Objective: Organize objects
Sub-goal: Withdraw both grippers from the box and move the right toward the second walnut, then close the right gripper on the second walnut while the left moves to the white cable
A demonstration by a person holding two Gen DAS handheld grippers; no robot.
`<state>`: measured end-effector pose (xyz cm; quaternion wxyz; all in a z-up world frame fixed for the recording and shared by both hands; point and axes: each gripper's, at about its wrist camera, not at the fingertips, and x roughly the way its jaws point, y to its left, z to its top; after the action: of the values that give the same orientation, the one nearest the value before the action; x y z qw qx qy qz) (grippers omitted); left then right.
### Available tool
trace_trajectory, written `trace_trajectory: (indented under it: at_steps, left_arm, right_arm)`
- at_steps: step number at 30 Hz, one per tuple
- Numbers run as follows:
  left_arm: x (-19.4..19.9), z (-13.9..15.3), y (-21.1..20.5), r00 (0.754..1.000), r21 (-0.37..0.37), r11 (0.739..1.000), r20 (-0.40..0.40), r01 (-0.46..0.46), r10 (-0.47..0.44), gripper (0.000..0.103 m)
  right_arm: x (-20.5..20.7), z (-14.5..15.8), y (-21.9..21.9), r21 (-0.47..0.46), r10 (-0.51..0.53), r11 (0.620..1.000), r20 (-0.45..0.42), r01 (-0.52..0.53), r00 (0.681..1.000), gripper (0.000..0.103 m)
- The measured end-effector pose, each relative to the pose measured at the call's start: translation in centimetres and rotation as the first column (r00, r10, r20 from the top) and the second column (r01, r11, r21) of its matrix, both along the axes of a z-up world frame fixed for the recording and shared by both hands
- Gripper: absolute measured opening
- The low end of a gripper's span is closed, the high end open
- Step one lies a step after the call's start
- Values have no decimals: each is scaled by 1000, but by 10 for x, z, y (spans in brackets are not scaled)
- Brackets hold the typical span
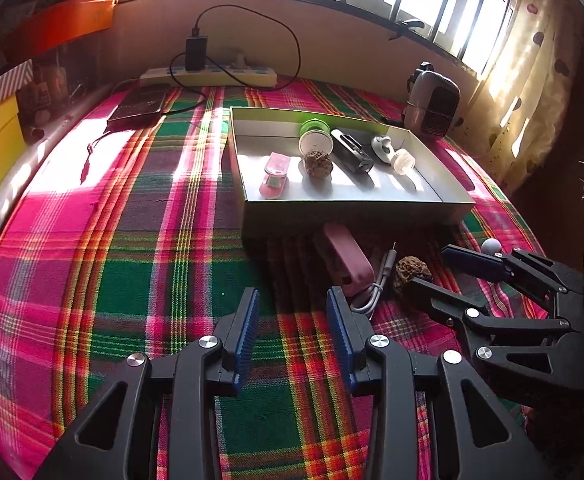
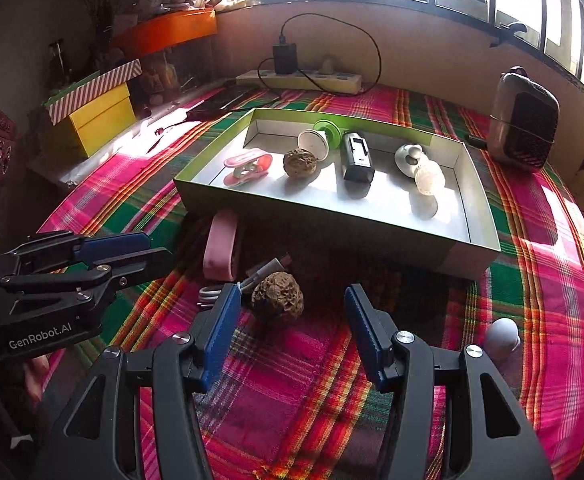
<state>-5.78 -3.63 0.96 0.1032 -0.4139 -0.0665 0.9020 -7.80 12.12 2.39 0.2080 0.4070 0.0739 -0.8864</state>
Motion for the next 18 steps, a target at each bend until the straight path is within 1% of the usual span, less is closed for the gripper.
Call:
trace_trajectory:
  at_steps: [5, 8, 14, 18]
  left_arm:
    - [1, -4, 1, 1000, 3, 1000, 9, 17, -17, 33]
    - [0, -6, 2, 999, 11, 999, 20, 30, -30, 33]
    - [0, -7, 5, 999, 9, 999, 22, 45, -45, 33]
    - [-1, -7, 9, 998, 10, 998, 23, 62, -62, 33]
  right_arm:
    - [-6, -5, -3, -9, -1, 1000, 38, 2, 999, 55]
    - [-9, -9, -7, 9, 4, 1000, 57, -5, 998, 55]
    - [-13, -11, -5, 25, -18, 1000, 54, 16, 998, 55]
    - [-15, -12, -2, 17, -27, 1000, 54, 26, 998, 55]
